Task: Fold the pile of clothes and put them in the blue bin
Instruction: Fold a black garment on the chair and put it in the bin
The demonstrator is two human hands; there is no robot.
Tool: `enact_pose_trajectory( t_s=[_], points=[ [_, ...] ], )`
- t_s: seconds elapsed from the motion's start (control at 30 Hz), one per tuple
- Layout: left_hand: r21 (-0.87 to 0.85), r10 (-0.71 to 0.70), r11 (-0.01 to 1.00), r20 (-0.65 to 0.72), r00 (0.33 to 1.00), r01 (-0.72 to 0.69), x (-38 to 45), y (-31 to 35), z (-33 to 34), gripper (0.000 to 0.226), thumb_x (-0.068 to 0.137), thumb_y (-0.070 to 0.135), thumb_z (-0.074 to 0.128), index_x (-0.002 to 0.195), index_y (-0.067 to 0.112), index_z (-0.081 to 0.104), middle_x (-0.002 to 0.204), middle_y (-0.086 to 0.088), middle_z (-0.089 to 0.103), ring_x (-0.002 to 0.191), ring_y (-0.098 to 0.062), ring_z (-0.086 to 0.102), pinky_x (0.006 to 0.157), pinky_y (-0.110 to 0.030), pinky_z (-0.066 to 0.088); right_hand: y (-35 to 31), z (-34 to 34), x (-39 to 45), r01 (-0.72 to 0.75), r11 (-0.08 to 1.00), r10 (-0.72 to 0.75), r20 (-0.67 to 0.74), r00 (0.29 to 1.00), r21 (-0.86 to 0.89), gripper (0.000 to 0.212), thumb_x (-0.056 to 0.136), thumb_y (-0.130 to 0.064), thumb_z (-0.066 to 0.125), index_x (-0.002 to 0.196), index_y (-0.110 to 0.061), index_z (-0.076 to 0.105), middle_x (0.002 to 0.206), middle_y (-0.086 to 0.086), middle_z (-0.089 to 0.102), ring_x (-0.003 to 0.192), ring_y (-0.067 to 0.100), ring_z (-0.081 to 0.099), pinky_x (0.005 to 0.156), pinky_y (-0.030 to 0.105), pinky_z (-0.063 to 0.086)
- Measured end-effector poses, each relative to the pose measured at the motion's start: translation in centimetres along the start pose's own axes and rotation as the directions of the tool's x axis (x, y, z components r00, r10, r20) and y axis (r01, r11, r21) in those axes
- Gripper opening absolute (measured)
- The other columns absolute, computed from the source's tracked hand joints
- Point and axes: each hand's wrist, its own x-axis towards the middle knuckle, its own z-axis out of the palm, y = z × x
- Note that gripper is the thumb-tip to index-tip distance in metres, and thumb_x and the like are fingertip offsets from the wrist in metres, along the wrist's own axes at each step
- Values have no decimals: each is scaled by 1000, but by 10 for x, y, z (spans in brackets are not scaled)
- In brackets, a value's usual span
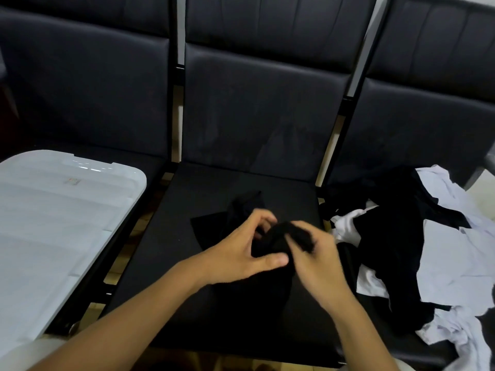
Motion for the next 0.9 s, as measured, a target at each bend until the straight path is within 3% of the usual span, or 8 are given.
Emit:
enact_pose_trajectory(
  t_s=[0.07, 0.17, 0.33, 0.47, 0.6, 0.73, 0.83, 0.9],
  points=[
    [160, -153, 978, 128, 980, 131, -4, -8, -3, 35, 85, 46, 73, 113, 33, 57, 111, 10, 65, 104, -5, 63, 95, -32, 54, -4, -7, 2, -55, 978, 83, -133, 988, 202, 46, 95, 5, 53, 72, -28, 75, 76, -7, 73, 75, 2, 68, 69, 15, 51],
    [495, -237, 853, 85, 968, 166, -5, -18, -7, 7, 92, 33, 64, 90, 36, 58, 92, 12, 65, 84, -3, 64, 80, -32, 57, -4, -19, 1, -158, 793, 322, -184, 929, 589, 29, 99, -12, 50, 84, -21, 74, 79, -5, 75, 79, 8, 71, 68, 20, 57],
    [179, -213, 958, -68, 975, 222, 1, -15, -38, 17, 83, 21, 78, 97, 21, 69, 92, 10, 69, 84, 0, 64, 79, -23, 54, -1, -47, 7, -48, 657, 454, -344, 822, 753, 24, 100, -24, 52, 119, -18, 65, 115, 5, 73, 111, 26, 68, 103, 49, 48],
    [-136, -44, 991, -295, 955, 4, -2, 16, -65, 31, 75, -5, 79, 77, 14, 55, 69, 11, 56, 68, -1, 54, 64, -16, 46, 7, -59, 7, 67, 728, 350, -453, 820, 683, 26, 103, -17, 48, 110, -23, 72, 115, -1, 73, 114, 19, 66, 102, 38, 50],
    [-263, -17, 962, -309, 951, -68, -11, 23, -82, 32, 81, 22, 78, 71, 25, 47, 76, 0, 47, 76, -15, 51, 79, -30, 46, 14, -57, 6, -35, 963, 170, -499, 850, 268, 33, 97, 0, 51, 99, -26, 72, 104, -7, 72, 107, 10, 66, 90, 18, 52],
    [-15, 59, 998, -317, 947, -68, -13, 36, -72, 23, 96, 10, 61, 79, 7, 47, 90, -14, 64, 95, -13, 67, 89, -24, 50, 11, -37, 2, -26, 990, -6, -226, 974, -138, 63, 77, 18, 59, 126, -22, 58, 124, -7, 61, 113, -7, 54, 91, 8, 43],
    [258, 132, 962, -147, 980, -90, -13, 45, -53, 9, 99, 5, 54, 95, 7, 61, 97, -3, 67, 95, -10, 65, 87, -28, 51, 8, -6, -4, 1, 991, 15, 120, 993, -132, 72, 80, -2, 76, 140, -30, 48, 137, -18, 52, 130, -8, 43, 99, 1, 30],
    [188, 102, 978, -33, 994, -94, -17, 54, -45, 13, 100, 3, 50, 102, 9, 61, 103, -1, 67, 100, -13, 65, 92, -32, 53, 4, 12, -5, 2, 996, 22, 252, 967, -93, 71, 81, -20, 80, 141, -34, 46, 138, -22, 52, 131, -7, 43, 104, 5, 32]
  ],
)
